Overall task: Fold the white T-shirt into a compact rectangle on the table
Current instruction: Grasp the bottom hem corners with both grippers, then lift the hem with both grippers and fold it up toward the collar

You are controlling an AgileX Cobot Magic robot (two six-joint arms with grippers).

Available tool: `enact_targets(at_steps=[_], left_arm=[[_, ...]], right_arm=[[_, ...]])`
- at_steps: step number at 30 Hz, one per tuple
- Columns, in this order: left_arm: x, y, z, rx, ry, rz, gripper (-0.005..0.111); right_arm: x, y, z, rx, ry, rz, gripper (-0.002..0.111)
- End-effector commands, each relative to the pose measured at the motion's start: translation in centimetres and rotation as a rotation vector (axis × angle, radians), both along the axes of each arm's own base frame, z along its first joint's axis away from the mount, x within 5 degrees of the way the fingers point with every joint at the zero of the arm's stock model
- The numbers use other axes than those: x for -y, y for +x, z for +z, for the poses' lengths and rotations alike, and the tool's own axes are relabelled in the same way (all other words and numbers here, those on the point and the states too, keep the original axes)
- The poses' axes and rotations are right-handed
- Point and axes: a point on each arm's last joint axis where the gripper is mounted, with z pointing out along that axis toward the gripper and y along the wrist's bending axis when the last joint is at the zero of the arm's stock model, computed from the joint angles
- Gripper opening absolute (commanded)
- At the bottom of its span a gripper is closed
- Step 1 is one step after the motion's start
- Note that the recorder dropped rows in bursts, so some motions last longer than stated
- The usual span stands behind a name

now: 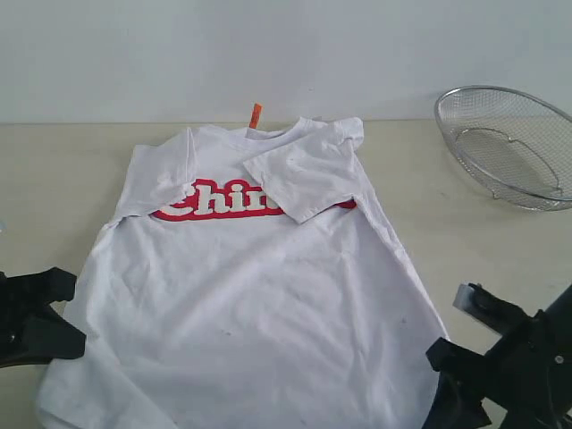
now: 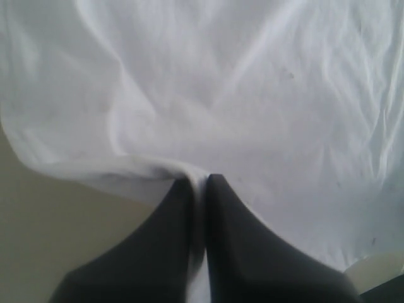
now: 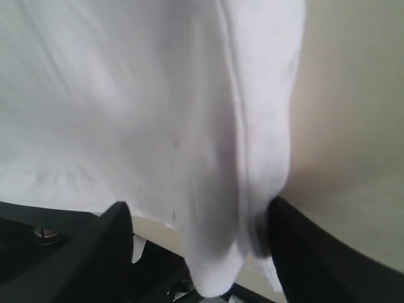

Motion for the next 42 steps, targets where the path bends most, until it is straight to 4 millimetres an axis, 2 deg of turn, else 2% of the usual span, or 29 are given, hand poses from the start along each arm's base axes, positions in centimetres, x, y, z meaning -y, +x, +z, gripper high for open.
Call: enact_targets(at_steps=[1,6,15,17,19,20,24,28,30,33,37,42], left_arm=[[0.2,0.0,0.3,0.016,-0.001,-0.008,0.005],[0.2,0.0,0.3,0.016,-0.001,-0.008,0.005],[0.2,0.0,0.3,0.016,-0.001,-0.008,0.005],[0.2,0.0,0.3,0.016,-0.001,-0.008,0.005],[0.2,0.0,0.3,0.016,-0.001,-0.008,0.005],[0.2,0.0,0.3,0.016,-0.001,-0.008,0.005],[0.2,0.0,0.3,0.019,0.000,-0.013,0.005],[0.2,0.2,0.4,0.030,-0.001,-0.014,0.005],[0.2,1.0,1.3,0.065,-0.005,-0.013,0.005],[0.3,2.0,2.5,0.109,-0.011,-0.015,0.005],[0.1,3.6,4.3,0.194,-0.001,0.005,0.005],[0.0,5.2,4.4,0.214,0.015,0.028,0.005]], right_arm=[[0.7,0.2,-1.7,0.033,-0.084,0.024,0.052],[0.7,0.3,-2.2,0.024,-0.095,0.020,0.031],[0.8,0.5,-2.3,0.039,-0.102,0.005,0.029],[0.7,0.6,-2.3,0.051,-0.090,0.002,0.021],[0.5,0.7,-2.2,0.077,-0.069,0.003,0.004],[0.4,0.8,-2.2,0.088,-0.060,0.001,0.000],[0.0,1.1,-1.7,0.116,0.000,-0.013,0.000],[-0.2,1.3,0.3,0.205,0.027,-0.007,0.000],[-0.4,1.3,2.0,0.255,0.056,0.001,0.000],[-0.7,1.8,3.2,0.282,0.096,0.003,0.000],[-0.8,4.7,5.4,0.374,0.137,-0.013,0.000],[-0.7,7.7,8.0,0.468,0.143,-0.028,0.000]])
